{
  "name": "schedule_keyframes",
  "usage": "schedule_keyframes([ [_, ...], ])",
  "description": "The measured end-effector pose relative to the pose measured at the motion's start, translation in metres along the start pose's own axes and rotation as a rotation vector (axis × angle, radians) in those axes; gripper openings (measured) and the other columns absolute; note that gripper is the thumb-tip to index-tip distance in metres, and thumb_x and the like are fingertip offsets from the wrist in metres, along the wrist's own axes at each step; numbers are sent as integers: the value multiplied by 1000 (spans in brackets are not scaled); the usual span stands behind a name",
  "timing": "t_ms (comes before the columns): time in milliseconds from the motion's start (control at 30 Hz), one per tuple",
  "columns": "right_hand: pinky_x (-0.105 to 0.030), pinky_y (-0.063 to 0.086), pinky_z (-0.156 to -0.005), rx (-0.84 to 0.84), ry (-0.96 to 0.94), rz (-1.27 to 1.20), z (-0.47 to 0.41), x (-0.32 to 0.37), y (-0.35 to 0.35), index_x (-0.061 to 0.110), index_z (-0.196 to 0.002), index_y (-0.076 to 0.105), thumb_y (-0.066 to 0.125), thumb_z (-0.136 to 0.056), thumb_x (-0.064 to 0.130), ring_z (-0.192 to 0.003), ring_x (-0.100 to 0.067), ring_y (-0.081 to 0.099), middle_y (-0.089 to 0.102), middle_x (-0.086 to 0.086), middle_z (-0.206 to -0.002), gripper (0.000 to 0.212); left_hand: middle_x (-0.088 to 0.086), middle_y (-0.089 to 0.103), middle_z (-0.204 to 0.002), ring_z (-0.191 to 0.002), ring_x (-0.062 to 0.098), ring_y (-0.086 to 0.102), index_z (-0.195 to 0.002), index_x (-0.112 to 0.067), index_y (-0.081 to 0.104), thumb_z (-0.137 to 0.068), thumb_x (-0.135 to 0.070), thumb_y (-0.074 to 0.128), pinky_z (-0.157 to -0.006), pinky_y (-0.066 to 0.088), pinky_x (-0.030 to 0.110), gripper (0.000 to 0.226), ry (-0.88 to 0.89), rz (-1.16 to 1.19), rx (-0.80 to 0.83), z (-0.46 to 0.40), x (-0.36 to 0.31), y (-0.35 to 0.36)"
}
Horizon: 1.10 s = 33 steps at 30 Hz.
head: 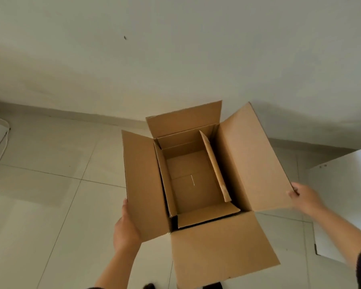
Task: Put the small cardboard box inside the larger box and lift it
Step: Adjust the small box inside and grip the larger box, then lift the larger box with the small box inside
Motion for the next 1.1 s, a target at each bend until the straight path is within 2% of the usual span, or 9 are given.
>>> schedule_keyframes([
  [133, -49, 52, -87, -40, 154, -78, 32, -70, 2, -4, -123, 55, 49, -93, 7, -101, -42, 62, 63, -27, -117, 33, 9, 52, -105, -84, 24, 53, -150, -36, 0, -88, 2, 36, -72, 44, 32, 81, 85, -36, 65, 18, -15, 22],
  [267, -45, 52, -77, -136, 187, -69, 53, -116, -9, -5, -103, 60, 49, -92, 6, -87, -40, 60, 66, -26, -98, 19, 9, 50, -94, -66, 18, 49, -149, -40, 4, -92, -1, 28, -51, 37, 23, 73, 113, 10, 153, 39, -27, 49],
  [400, -37, 38, -68, -204, 225, -57, 67, -155, -23, -5, -97, 59, 48, -91, 6, -83, -38, 56, 65, -25, -90, 17, 8, 52, -86, -59, 15, 47, -149, -41, 4, -89, 2, 27, -46, 35, 22, 77, 188, -20, 224, 62, -41, 82],
  [500, -39, 40, -68, -266, 256, -97, 78, -179, -29, -5, -91, 59, 48, -90, 3, -83, -40, 57, 63, -24, -82, 14, 4, 50, -78, -56, 13, 46, -148, -42, 5, -90, -1, 28, -43, 36, 21, 75, 228, -24, 266, 76, -53, 100],
  [600, -39, 40, -68, -318, 296, -98, 92, -202, -29, -6, -91, 59, 48, -90, 2, -87, -44, 59, 64, -27, -84, 14, 4, 50, -78, -59, 18, 48, -149, -39, 3, -87, 4, 33, -50, 45, 26, 81, 311, -88, 292, 86, -69, 115],
  [767, -36, 37, -66, -377, 323, -47, 105, -233, -38, -4, -91, 56, 44, -91, 2, -85, -44, 58, 64, -30, -89, 14, 7, 50, -67, -55, 18, 47, -148, -41, 1, -85, 5, 31, -44, 39, 24, 83, 344, -146, 345, 107, -97, 142],
  [900, -35, 41, -64, -355, 278, 8, 96, -243, -54, -1, -100, 52, 38, -93, 3, -74, -34, 52, 61, -25, -87, 16, 12, 53, -72, -60, 23, 50, -149, -38, -1, -84, 8, 32, -49, 43, 27, 86, 329, -141, 374, 131, -114, 164],
  [1000, -34, 41, -65, -314, 272, -1, 90, -249, -65, 2, -113, 51, 37, -88, -7, -74, -32, 51, 58, -21, -87, 29, 9, 50, -67, -58, 21, 49, -149, -38, -2, -85, 8, 32, -49, 42, 28, 85, 302, -133, 359, 143, -124, 176],
  [1100, -41, 50, -76, -289, 247, -104, 99, -250, -66, 6, -132, 43, 42, -86, -12, -94, -34, 57, 56, -22, -115, 50, 11, 52, -69, -60, 23, 49, -149, -37, -1, -85, 10, 32, -54, 45, 32, 85, 284, -120, 316, 151, -129, 181],
])
Point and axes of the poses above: each hand's wrist, its own z-axis away from the middle knuckle, its own y-axis out of the palm, x = y × z, the point moved 3 cm from there along -z, towards the middle knuckle
